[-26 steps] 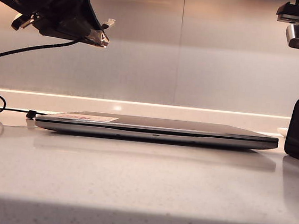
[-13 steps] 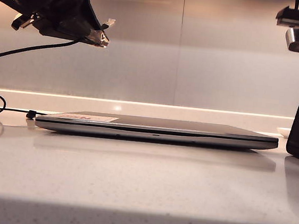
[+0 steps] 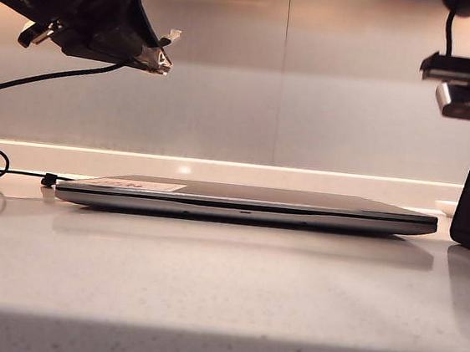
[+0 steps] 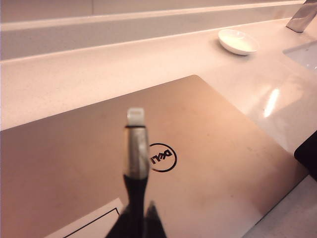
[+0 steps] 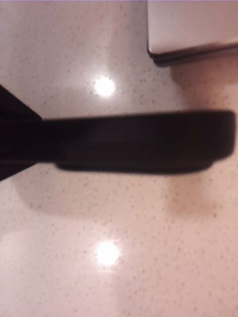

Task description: Pick up the charging cable and the phone, plug the charging cable into the charging port on the phone, and finally place them back on the table.

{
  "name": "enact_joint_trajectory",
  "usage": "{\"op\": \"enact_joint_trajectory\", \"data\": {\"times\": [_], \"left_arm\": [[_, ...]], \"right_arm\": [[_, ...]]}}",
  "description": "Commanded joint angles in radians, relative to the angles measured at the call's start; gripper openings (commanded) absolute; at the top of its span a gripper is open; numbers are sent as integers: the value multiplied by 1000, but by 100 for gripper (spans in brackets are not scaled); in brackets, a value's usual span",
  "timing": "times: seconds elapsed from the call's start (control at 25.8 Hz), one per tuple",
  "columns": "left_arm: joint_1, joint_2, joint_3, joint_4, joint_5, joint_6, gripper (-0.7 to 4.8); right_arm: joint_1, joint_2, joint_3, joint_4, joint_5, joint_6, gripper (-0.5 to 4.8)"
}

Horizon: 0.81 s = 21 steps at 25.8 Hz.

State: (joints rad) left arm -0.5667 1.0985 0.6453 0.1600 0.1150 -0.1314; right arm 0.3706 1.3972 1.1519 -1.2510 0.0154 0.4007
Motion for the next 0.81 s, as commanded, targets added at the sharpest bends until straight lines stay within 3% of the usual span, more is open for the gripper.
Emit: {"op": "enact_joint_trajectory", "data": {"times": [0.04,0.08,0.16,0.47,0.58,0.66,0.81], "left_arm": [[1,-3,3,13,2,1,-6],[1,-3,3,13,2,1,-6],[1,-3,3,12,2,0,-6],[-20,-3,3,-35,2,0,-6],[-48,-3,3,-67,2,-17,-6],[-95,-2,-5,-87,2,-75,-6],[-148,-1,-37,-79,2,-140,-6]], "right_arm": [[1,13,0,-4,-35,-16,93],[1,15,0,-7,-42,-16,78],[1,15,1,-11,-48,-16,-9],[1,3,97,-79,-102,-72,-8],[0,-14,127,-3,-180,-72,-7],[-2,-36,126,168,-315,-67,-7],[-2,-36,123,314,-381,-64,-7]]}}
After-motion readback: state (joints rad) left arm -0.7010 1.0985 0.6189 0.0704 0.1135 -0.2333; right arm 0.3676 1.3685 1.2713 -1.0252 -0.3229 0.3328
